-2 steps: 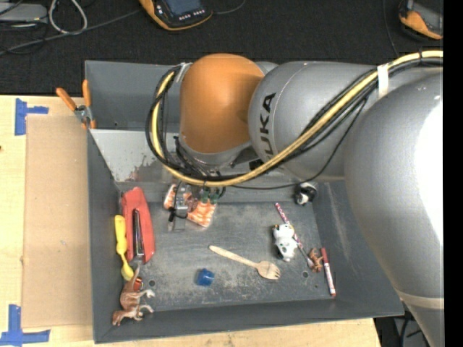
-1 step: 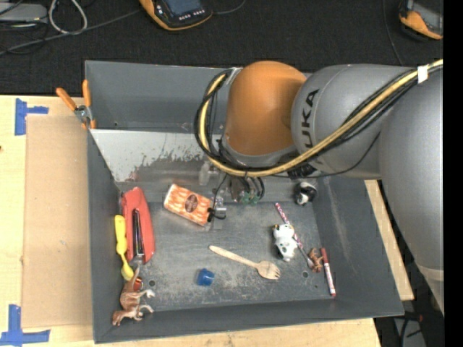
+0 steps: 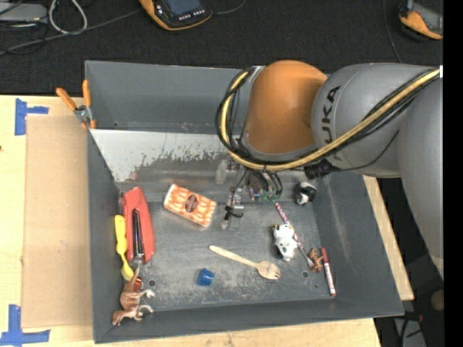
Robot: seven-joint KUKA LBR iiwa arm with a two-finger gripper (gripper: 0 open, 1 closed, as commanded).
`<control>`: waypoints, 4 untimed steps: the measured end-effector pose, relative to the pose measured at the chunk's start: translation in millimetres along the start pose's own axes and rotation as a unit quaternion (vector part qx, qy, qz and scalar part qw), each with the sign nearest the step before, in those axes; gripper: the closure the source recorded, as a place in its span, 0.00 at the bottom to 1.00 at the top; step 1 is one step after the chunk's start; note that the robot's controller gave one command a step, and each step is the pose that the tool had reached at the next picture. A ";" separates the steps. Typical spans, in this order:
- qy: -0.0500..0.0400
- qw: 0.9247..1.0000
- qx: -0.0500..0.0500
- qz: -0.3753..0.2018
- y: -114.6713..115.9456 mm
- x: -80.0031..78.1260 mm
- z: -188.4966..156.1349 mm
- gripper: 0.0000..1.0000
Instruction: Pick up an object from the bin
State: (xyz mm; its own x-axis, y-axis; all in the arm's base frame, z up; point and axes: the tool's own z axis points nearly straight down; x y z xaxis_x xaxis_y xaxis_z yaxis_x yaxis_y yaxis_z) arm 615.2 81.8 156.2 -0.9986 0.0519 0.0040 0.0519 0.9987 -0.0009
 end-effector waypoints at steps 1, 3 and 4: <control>0.002 0.996 0.000 0.088 6.9 4.7 49.4 0.00; 0.001 1.000 0.000 0.011 11.8 11.0 64.2 0.00; -0.004 1.000 -0.001 -0.023 13.8 14.7 82.3 1.00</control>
Offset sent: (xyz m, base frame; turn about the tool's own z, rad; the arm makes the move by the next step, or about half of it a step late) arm 0.0027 0.0204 0.0019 0.0637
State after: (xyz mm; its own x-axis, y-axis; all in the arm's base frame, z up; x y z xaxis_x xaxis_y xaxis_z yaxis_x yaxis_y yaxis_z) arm 600.9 96.2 73.9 -1.0000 0.0065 -0.0033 0.0065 1.0000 0.0013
